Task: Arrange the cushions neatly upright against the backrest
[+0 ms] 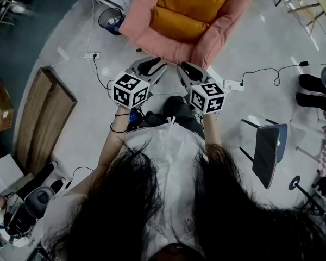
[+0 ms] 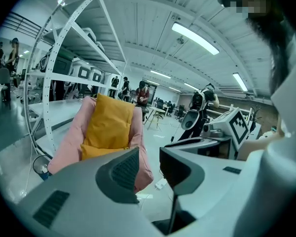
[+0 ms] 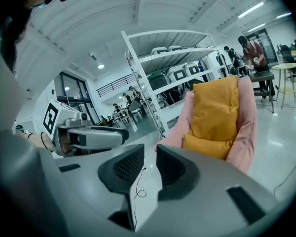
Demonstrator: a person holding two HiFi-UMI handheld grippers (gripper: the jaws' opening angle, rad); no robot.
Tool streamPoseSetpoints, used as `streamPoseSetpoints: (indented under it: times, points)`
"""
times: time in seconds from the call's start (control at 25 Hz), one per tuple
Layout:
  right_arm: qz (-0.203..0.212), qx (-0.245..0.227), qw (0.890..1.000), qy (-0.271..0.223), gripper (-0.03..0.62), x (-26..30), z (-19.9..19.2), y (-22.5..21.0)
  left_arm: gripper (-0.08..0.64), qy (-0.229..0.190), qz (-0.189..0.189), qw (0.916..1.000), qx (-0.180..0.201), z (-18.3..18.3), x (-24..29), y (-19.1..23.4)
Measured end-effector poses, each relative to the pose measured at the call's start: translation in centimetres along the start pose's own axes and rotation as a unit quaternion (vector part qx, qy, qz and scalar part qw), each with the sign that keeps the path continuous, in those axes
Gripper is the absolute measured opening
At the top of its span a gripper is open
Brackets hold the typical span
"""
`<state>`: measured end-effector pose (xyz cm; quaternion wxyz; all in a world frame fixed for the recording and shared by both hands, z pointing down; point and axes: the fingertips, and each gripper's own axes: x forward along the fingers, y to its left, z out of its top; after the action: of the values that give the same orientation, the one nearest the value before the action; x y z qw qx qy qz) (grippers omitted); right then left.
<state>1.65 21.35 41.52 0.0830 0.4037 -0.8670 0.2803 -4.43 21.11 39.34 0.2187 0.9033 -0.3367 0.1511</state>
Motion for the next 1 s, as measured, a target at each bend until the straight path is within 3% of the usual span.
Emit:
streamPoseSetpoints:
  times: [0.56, 0.72, 1.0]
  points:
    - [-0.061, 0.003, 0.998, -0.020, 0.083, -1.5, -5.7, 11.3, 0.138, -0.004, -0.055, 0.9979, 0.034, -4.4, -10.8, -0.7]
    - [-0.068, -0.003, 0.997, -0.018, 0.080, -1.9, -6.7, 13.2, 0.138, -0.011, -0.054, 0.9974, 0.046, -4.5, -12.7, -0.2]
    - [-0.079, -0.011, 0.997, -0.014, 0.078, -2.8, -7.9, 14.8, 0.138, -0.039, -0.044, 0.9979, 0.030, -4.2, -14.9, 0.7]
